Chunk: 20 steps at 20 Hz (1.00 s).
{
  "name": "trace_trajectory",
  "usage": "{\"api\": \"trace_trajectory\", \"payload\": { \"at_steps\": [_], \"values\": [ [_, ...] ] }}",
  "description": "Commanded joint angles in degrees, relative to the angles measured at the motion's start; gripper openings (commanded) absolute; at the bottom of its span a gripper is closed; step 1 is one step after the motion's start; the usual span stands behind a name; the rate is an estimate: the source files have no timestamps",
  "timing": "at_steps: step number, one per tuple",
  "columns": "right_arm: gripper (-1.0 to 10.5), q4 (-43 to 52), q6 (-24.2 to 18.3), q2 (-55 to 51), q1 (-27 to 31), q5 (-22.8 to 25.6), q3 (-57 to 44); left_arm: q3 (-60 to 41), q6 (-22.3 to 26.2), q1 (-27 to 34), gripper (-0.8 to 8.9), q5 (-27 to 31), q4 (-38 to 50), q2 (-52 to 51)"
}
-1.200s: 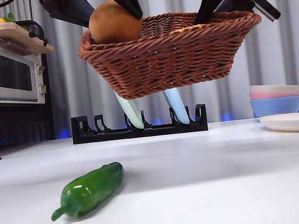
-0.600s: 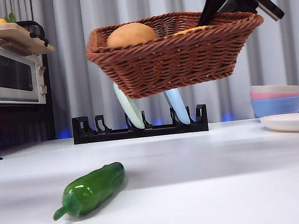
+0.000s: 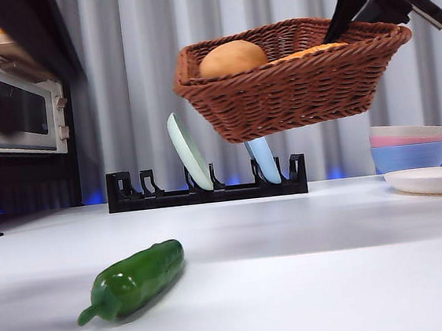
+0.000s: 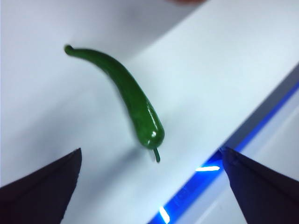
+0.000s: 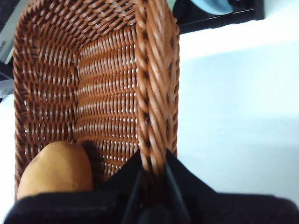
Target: Pick up the basket,pick up the corn from the table,pick up the potato from the table,pick up the cucumber from the table,put all items into the basket
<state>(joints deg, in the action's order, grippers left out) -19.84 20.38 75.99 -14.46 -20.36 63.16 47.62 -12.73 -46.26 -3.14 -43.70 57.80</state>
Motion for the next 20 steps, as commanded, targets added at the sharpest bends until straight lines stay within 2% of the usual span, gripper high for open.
{"api": "trace_trajectory", "payload": {
  "at_steps": [1, 9, 16, 17, 20],
  "values": [
    [-0.1, 1.4, 0.5, -0.7, -0.1, -0.7, -0.1, -2.0, -2.6, -0.2, 5.02, 0.5, 5.7, 3.8],
    [-0.1, 1.3, 0.5, -0.7, -0.1, -0.7, -0.1, -1.9, -2.3, -0.1, 4.99, 2.3, 17.9, 17.9],
    [-0.1, 1.3, 0.5, -0.7, -0.1, -0.7, -0.1, -1.9, -2.3, -0.1, 4.96, 3.6, 21.4, 26.3],
    [-0.1, 1.3, 0.6, -0.7, -0.1, -0.7, -0.1, -1.9, -2.3, -0.1, 4.74, 3.8, 21.4, 27.2],
    [-0.1, 1.3, 0.6, -0.7, -0.1, -0.7, -0.1, -1.9, -2.1, -0.2, 3.18, 4.3, 21.2, 29.1]
  ]
}}
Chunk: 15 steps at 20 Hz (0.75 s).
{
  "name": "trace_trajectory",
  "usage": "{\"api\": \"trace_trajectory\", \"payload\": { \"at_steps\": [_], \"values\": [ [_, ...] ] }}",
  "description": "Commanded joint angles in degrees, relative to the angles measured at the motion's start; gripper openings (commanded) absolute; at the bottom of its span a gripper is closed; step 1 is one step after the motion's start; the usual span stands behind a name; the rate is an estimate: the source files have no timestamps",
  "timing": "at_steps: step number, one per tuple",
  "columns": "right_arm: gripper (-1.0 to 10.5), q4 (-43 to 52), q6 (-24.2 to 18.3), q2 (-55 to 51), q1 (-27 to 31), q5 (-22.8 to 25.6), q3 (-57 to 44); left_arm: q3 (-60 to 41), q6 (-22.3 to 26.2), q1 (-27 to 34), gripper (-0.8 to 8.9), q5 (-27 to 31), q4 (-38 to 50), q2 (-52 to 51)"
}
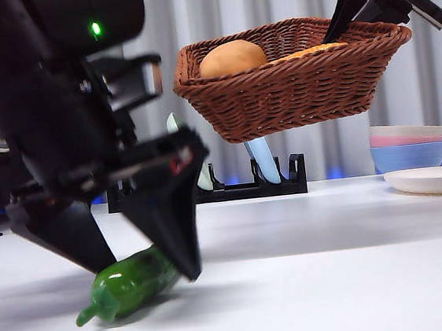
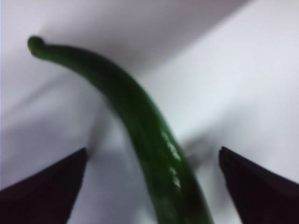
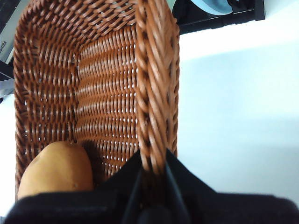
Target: Pick up the basket,pick up the corn from the table,pick up the potato from the table,pick up the cucumber from the table,put all items into the basket
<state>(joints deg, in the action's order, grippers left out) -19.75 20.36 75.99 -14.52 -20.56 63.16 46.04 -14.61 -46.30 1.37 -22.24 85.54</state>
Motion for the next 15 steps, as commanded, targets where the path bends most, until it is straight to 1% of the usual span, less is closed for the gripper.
{"api": "trace_trajectory", "payload": {
  "at_steps": [1, 3, 4, 6, 7, 10, 12, 15],
  "values": [
    [-0.1, 1.2, 0.6, -0.7, -0.1, -0.5, -0.1, -0.4, 0.2, -0.1, 2.49, -0.2, -0.3, 1.8],
    [-0.1, 1.2, 0.6, -0.7, -0.1, -0.5, -0.1, -0.4, 1.7, -0.3, 0.81, -0.3, -0.6, 2.1],
    [-0.1, 1.2, 0.6, -0.7, -0.1, -0.5, -0.1, -0.4, 2.4, -0.4, -0.18, -0.5, -1.1, 2.1],
    [-0.1, 1.2, 0.6, -0.7, -0.1, -0.5, -0.1, -0.1, 4.2, -0.8, -0.07, -2.3, -3.5, 1.7],
    [-0.1, 1.1, 0.6, -0.7, -0.1, -0.5, -0.1, 0.2, 5.7, -0.8, -0.07, -4.0, -5.8, 1.2],
    [-0.1, 1.0, 0.6, -0.7, -0.1, -0.5, -0.1, 2.3, 12.7, -0.9, -0.07, -10.1, -15.9, -1.1],
    [-0.1, 1.0, 0.5, -0.7, -0.1, -0.5, -0.1, 4.2, 17.7, -1.0, -0.07, -15.8, -23.1, -3.0],
    [-0.1, 1.0, 0.5, -0.7, -0.1, -0.5, -0.1, 7.8, 26.9, -1.0, -0.07, -27.4, -33.8, -6.6]
  ]
}}
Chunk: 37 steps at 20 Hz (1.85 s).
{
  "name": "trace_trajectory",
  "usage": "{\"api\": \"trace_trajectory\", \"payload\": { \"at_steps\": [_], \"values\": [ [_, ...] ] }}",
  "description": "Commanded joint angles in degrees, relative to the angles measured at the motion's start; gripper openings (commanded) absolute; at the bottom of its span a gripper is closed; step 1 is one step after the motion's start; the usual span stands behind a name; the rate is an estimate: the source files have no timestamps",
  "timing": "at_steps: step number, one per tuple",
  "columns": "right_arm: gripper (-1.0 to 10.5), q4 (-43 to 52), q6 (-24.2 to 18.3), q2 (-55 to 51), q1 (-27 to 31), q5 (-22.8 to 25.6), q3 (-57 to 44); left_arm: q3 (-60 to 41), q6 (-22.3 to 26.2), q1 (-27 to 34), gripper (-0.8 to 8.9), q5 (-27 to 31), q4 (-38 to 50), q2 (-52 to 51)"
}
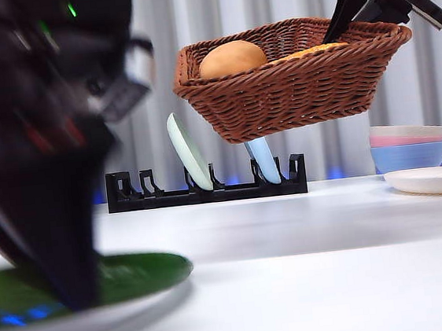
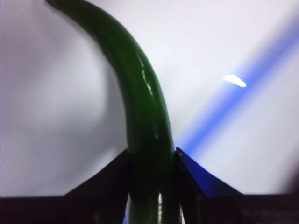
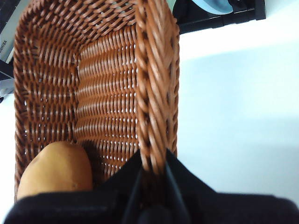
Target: Pick up the basket,pick up the corn from the table,pick up the potato from the table,pick up the cucumber from the table,put all items into the basket
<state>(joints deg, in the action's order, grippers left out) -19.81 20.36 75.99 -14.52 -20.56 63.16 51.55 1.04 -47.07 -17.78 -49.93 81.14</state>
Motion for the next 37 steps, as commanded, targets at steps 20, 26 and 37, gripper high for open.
{"api": "trace_trajectory", "payload": {
  "at_steps": [20, 26, 37],
  "values": [
    [-0.1, -0.8, 0.6, -0.7, -2.1, -0.5, -0.1, 21.0, -6.6, -0.5, -0.07, 12.0, 31.9, -10.6],
    [-0.1, -0.8, 0.8, -0.7, -5.2, -0.3, -0.1, 21.0, -8.8, -0.4, -0.07, 19.2, 38.7, -2.4],
    [-0.1, -0.9, 1.3, -0.7, -6.6, -0.3, -0.1, 21.2, -8.5, -0.2, 5.26, 20.9, 36.4, 2.6]
  ]
}}
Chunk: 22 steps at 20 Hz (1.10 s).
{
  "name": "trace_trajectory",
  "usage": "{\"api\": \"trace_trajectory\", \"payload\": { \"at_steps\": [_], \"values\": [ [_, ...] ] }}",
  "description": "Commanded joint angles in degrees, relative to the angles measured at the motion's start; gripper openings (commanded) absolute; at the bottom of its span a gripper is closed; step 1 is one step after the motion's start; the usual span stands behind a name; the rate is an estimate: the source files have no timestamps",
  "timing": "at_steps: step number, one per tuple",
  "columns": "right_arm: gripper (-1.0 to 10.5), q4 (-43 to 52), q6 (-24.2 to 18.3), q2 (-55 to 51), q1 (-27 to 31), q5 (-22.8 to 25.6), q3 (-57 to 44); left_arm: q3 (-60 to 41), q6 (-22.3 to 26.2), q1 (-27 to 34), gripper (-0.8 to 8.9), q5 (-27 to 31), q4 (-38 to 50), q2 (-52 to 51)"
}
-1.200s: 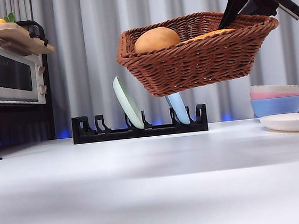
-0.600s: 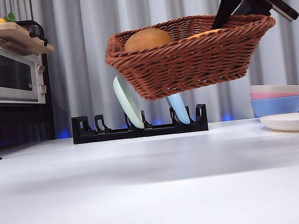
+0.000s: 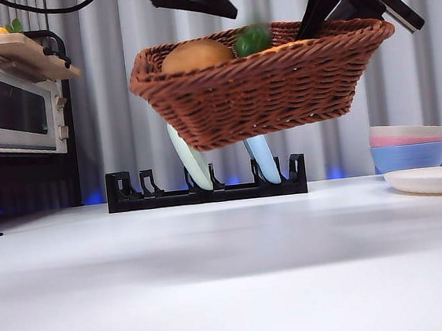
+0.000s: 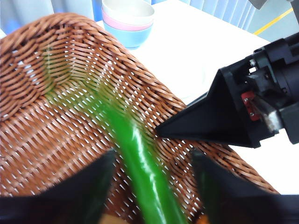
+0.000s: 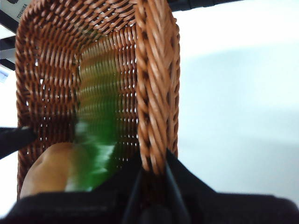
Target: Pick up the basket,pick up the corn from the table,pick up the potato from the table,pick up the cucumber from the table,put all items into the basket
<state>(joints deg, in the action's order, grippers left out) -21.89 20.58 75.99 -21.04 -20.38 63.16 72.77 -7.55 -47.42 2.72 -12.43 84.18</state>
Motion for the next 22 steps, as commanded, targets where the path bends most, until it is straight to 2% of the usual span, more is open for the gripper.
{"api": "trace_trajectory", "payload": {
  "at_steps": [1, 5, 7, 12, 14, 20, 22],
  "values": [
    [-0.1, 1.2, 1.0, -0.7, -0.1, -0.5, -0.1, 0.0, 0.2, 0.4, 5.26, 0.4, -1.6, -1.1],
    [-0.1, 1.3, 1.9, 1.1, 0.0, -0.2, -0.1, 0.5, 0.6, 0.7, 5.26, 0.5, -2.2, -6.8],
    [-0.1, 2.0, 2.3, 4.2, 0.0, -0.2, -0.1, 1.7, 1.9, 0.7, 5.26, 2.3, -3.3, -10.8],
    [-0.1, 3.6, 4.3, 13.6, 0.0, -0.1, -0.1, 6.2, 4.8, 0.6, 5.26, 5.8, -11.7, -19.3],
    [-0.1, 3.6, 4.7, 17.0, -0.1, 1.6, -0.1, 6.5, 5.1, 0.6, 5.26, 8.1, -13.9, -22.4],
    [-0.1, 3.1, 5.5, 20.6, -0.1, 2.9, -0.1, 6.5, 6.4, 0.6, 5.26, 12.5, -17.3, -26.4],
    [0.3, 3.0, 5.5, 20.9, -0.1, 3.0, -0.1, 6.5, 6.4, 0.6, 5.26, 12.5, -18.2, -26.8]
  ]
}}
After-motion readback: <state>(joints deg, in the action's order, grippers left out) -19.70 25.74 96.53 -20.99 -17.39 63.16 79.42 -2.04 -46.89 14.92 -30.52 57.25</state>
